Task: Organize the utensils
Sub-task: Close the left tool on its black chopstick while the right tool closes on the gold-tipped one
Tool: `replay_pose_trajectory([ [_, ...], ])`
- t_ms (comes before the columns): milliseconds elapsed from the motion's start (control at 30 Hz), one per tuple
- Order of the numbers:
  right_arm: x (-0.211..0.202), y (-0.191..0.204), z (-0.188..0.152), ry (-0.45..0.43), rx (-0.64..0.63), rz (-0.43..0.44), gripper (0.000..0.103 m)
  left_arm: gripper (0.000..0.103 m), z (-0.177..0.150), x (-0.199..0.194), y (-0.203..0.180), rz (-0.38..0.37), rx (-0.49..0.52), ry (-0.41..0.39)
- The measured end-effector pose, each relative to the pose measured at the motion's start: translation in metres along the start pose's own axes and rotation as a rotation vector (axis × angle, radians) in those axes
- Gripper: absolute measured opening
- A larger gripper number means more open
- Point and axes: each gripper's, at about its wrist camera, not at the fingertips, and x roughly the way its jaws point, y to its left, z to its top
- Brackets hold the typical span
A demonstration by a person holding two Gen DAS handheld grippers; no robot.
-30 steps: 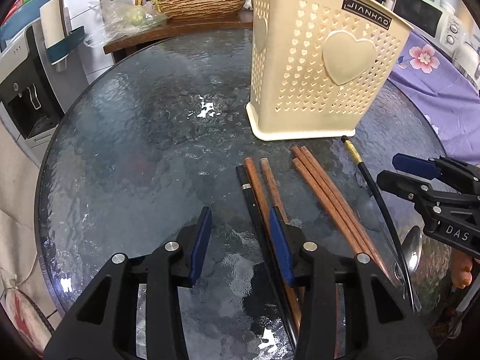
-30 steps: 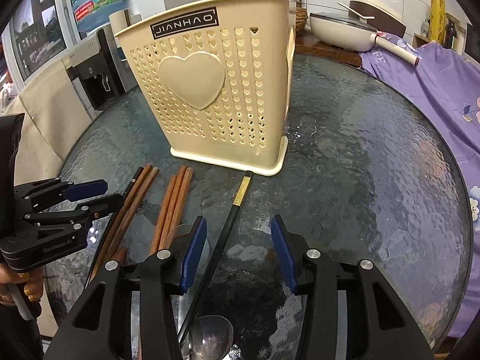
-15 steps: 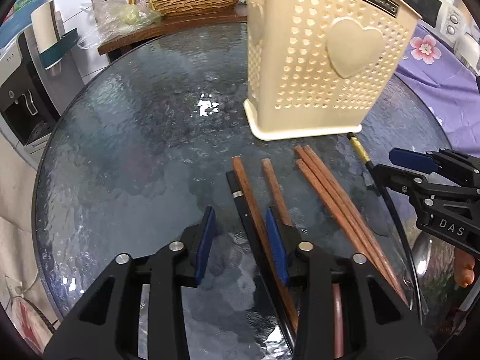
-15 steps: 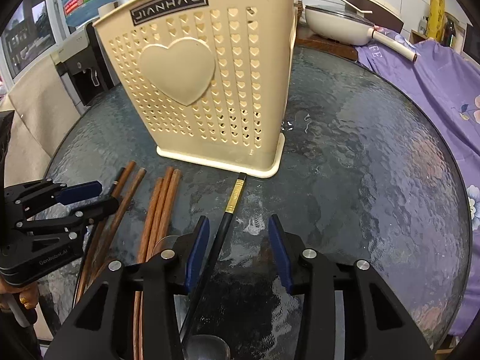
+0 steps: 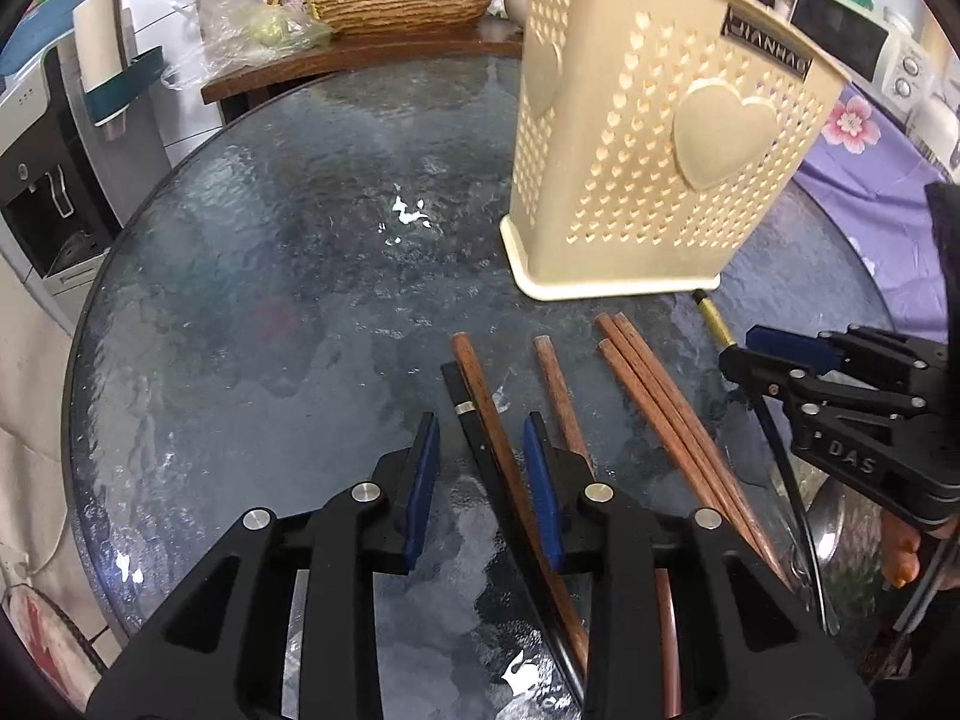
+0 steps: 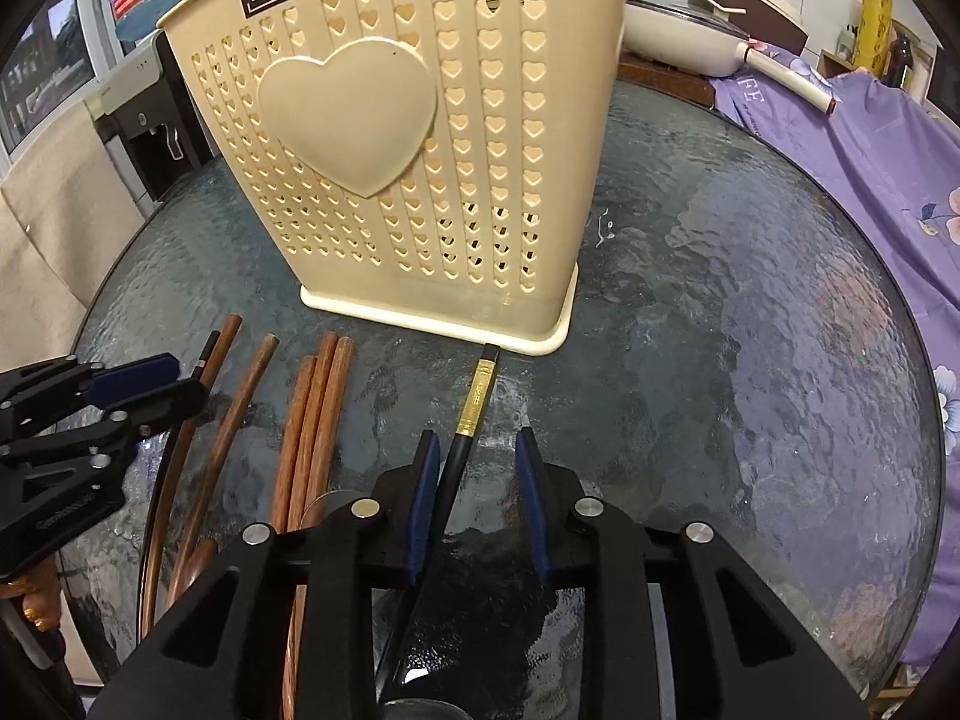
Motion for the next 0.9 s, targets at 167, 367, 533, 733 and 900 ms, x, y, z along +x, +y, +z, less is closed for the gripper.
replay_pose_trajectory([
  [167,0.001,0.000,0.001,-0.004,-0.005,0.001,0.023,0.030,-0.001,0.000,0.009,0.015,-0.014,0.007],
  [367,0.000,0.002,-0.002,-0.007,-0.009,-0.002,0.023,0.030,-0.003,0.003,0.001,0.038,0.020,0.004],
  [533,-0.001,0.003,-0.003,-0.004,-0.016,-0.005,0.021,0.030,-0.008,0.001,0.001,0.055,0.029,0.011],
  [733,-0.001,0.001,-0.002,-0.002,-0.009,-0.009,0.020,0.030,-0.009,0.004,0.010,0.033,-0.005,0.029],
  [900,0.001,0.009,0.001,0.004,-0.009,-0.031,0.019,0.030,-0.004,0.012,-0.005,0.059,0.043,0.035],
])
